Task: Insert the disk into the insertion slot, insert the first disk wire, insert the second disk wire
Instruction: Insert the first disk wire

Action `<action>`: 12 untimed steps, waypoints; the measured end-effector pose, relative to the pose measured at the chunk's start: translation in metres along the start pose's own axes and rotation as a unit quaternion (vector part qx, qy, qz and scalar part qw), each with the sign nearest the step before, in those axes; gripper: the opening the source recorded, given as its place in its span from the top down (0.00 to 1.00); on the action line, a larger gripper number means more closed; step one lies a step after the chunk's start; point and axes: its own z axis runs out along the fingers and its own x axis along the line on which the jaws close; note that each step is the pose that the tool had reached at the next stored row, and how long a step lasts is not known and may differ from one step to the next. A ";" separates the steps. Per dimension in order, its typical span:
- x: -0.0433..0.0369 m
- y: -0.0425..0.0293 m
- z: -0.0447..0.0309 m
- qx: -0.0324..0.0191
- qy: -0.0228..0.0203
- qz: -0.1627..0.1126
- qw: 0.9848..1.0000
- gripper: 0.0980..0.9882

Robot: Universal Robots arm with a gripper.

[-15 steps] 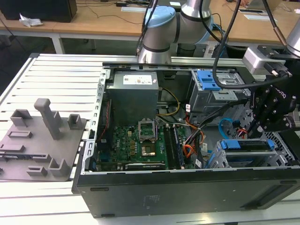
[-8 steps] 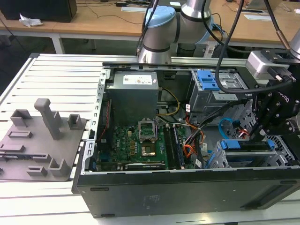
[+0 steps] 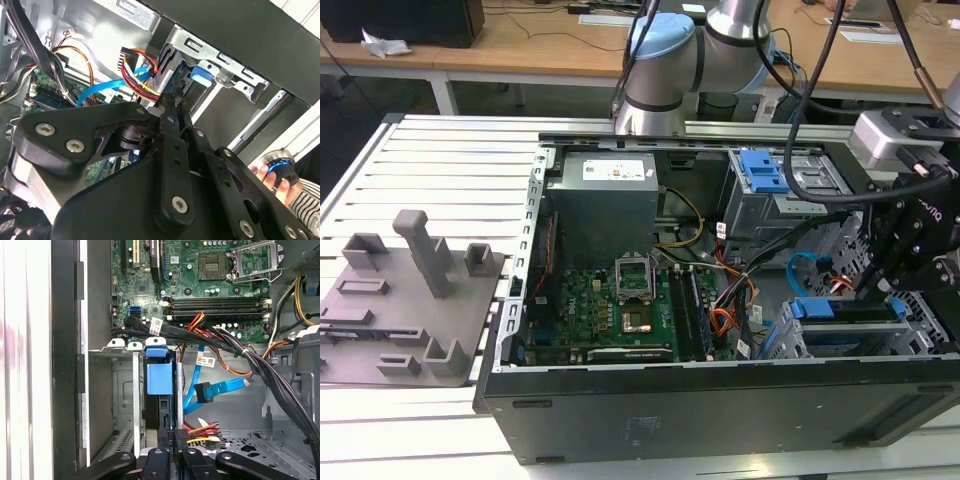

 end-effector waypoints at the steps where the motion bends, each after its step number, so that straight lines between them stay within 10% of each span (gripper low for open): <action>1: 0.0000 0.0001 -0.0011 0.000 0.000 0.000 1.000 0.93; 12: 0.0036 -0.0033 0.0082 -0.002 -0.003 0.000 1.000 0.93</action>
